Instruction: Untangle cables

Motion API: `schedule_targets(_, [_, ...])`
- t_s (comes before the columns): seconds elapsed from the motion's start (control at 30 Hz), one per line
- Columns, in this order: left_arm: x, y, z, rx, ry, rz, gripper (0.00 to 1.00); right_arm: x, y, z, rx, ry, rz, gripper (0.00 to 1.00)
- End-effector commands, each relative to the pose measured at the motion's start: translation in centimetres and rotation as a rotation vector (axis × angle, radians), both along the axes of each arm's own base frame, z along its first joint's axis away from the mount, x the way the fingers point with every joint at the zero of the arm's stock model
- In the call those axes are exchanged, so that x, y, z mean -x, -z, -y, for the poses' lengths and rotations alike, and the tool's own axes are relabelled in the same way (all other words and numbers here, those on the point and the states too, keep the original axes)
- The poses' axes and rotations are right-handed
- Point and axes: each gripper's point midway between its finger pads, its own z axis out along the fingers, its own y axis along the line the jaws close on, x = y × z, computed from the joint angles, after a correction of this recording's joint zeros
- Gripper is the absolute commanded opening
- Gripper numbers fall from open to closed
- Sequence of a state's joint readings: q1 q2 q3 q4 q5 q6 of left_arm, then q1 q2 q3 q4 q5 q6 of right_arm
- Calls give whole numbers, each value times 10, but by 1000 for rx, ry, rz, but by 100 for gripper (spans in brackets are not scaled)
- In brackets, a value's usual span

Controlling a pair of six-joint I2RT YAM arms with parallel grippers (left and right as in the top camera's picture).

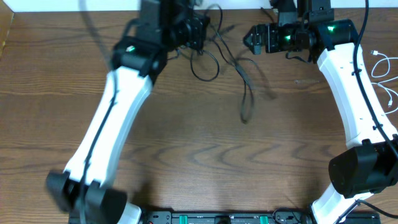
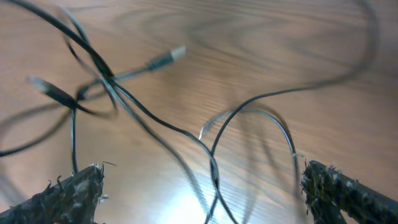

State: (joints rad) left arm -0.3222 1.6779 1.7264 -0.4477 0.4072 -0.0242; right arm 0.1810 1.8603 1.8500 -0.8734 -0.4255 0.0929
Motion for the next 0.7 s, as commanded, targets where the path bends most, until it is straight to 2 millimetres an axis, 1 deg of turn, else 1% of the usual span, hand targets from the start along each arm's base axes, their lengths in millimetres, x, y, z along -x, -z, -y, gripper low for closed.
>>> schedule_targets(0.0, [15, -23, 1, 68, 1, -9, 7, 19, -35, -34, -175, -218, 70, 99])
schedule_targets(0.1, [16, -29, -3, 79, -23, -3, 7, 26, -47, -47, -243, -297, 96, 99])
schedule_targets(0.17, [10, -27, -11, 78, -84, -12, 8, 33, -53, -55, -283, -349, 105, 99])
schedule_targets(0.3, [-1, -22, -24, 86, -178, -31, 7, 40, -59, -61, -323, -402, 110, 94])
schedule_targets(0.4, [-7, -27, -29, 122, -207, -26, 8, 45, -58, -65, -326, -429, 109, 90])
schedule_targets(0.5, [-10, -32, -31, 156, -225, -23, 7, 52, -54, -78, -319, -471, 108, 86])
schedule_targets(0.67, [-10, -32, -32, 164, -230, -26, 8, 61, -50, -103, -320, -538, 113, 85])
